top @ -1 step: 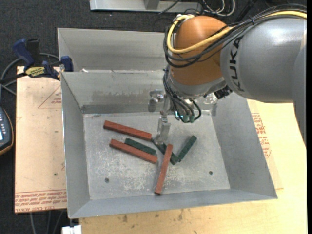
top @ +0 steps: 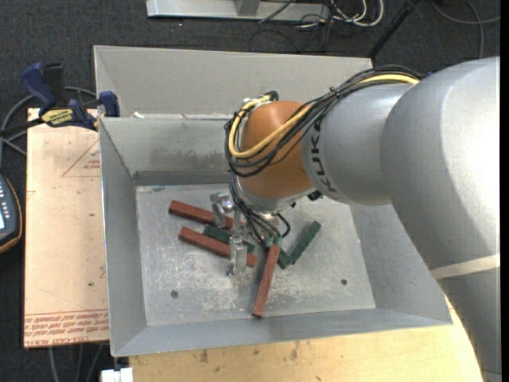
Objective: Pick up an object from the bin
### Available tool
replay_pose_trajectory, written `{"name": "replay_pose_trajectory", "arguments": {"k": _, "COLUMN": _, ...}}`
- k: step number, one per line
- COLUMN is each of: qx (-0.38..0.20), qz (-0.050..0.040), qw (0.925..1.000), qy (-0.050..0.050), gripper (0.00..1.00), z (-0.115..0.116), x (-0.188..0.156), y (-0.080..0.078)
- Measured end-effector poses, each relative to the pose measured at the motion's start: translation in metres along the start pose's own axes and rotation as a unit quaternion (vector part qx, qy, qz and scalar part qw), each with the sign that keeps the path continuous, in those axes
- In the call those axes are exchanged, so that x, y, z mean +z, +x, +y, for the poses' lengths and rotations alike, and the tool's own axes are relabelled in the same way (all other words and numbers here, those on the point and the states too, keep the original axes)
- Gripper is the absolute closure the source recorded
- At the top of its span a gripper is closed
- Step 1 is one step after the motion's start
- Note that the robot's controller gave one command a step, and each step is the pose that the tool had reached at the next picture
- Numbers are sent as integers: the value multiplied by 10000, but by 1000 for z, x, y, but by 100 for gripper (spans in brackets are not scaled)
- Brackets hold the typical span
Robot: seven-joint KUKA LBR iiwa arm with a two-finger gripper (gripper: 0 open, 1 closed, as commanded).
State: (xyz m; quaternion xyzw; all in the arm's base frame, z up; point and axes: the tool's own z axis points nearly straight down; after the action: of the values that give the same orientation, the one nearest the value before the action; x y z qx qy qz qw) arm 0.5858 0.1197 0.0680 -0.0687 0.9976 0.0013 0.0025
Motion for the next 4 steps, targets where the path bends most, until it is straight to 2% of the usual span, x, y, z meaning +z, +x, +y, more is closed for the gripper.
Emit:
{"name": "replay_pose_trajectory", "arguments": {"k": 1, "qx": 5, "qz": 6, "qw": 10000, "qy": -1, "gripper": 100, "z": 0, "x": -5, "y": -1}}
{"name": "replay_pose_trajectory", "arguments": {"k": 2, "qx": 26, "qz": 5, "qw": 10000, "qy": 29, "gripper": 100, "z": -77, "x": -84, "y": 64}}
{"name": "replay_pose_trajectory", "arguments": {"k": 3, "qx": 78, "qz": -31, "qw": 10000, "qy": 14, "gripper": 100, "z": -78, "x": -160, "y": 66}}
{"name": "replay_pose_trajectory", "arguments": {"k": 4, "qx": 76, "qz": 11, "qw": 10000, "qy": 7, "gripper": 0, "z": -78, "x": -156, "y": 67}}
